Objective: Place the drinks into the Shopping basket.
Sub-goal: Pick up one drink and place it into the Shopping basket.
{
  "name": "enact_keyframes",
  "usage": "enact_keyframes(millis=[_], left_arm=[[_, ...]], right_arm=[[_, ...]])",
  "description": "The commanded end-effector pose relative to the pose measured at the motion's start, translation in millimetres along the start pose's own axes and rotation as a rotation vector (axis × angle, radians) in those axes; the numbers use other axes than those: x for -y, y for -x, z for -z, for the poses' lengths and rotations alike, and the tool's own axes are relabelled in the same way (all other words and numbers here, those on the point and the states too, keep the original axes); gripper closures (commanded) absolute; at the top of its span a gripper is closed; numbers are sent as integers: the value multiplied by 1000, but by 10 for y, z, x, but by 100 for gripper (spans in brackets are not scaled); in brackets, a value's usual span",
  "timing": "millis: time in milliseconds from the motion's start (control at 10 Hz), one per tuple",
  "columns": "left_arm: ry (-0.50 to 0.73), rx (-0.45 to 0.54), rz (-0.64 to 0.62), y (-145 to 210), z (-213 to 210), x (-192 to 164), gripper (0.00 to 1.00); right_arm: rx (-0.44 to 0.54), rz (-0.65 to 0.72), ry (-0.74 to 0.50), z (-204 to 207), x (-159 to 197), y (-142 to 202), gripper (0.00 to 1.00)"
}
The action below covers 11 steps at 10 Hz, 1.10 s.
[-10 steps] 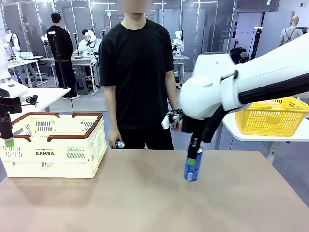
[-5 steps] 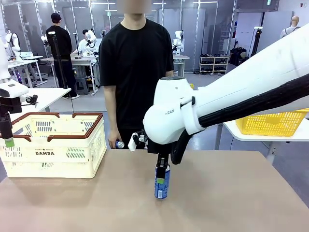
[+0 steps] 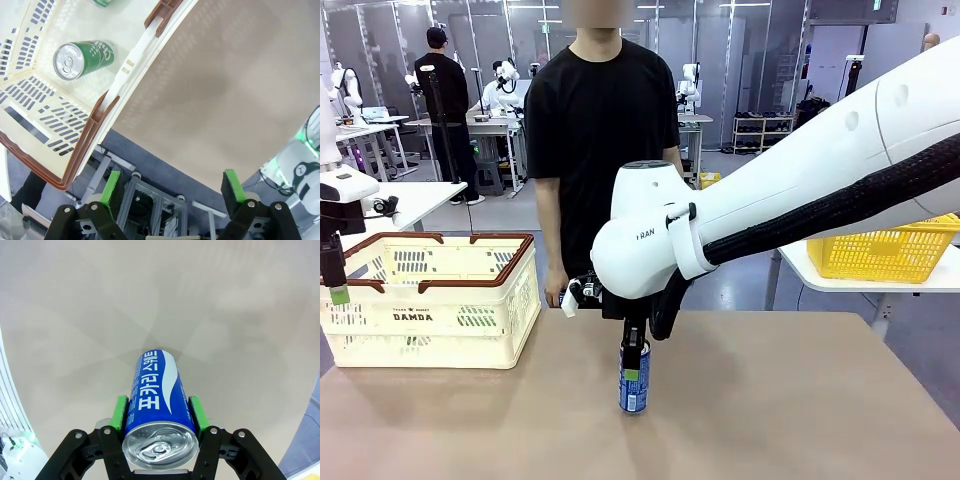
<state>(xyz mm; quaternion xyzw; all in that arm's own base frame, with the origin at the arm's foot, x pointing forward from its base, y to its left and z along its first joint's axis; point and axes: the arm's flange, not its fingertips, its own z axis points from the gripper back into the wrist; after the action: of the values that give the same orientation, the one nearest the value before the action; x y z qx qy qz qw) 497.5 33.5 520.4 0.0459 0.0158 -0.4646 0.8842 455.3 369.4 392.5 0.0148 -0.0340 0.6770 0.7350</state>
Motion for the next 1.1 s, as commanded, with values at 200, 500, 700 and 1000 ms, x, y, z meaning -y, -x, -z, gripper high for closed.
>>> enact_keyframes(millis=[200,500,700,1000], left_arm=[[3,11,-19,5,-26,20,2],[3,11,-19,5,-26,20,2],[3,11,-19,5,-26,20,2],[3,11,-19,5,-26,20,2]], right_arm=[[-24,-7,0,16,52,-87,42],[-33,-10,10,46,55,-100,42],[-32,-14,9,55,50,-105,42],[-33,-10,2,94,64,-80,42]])
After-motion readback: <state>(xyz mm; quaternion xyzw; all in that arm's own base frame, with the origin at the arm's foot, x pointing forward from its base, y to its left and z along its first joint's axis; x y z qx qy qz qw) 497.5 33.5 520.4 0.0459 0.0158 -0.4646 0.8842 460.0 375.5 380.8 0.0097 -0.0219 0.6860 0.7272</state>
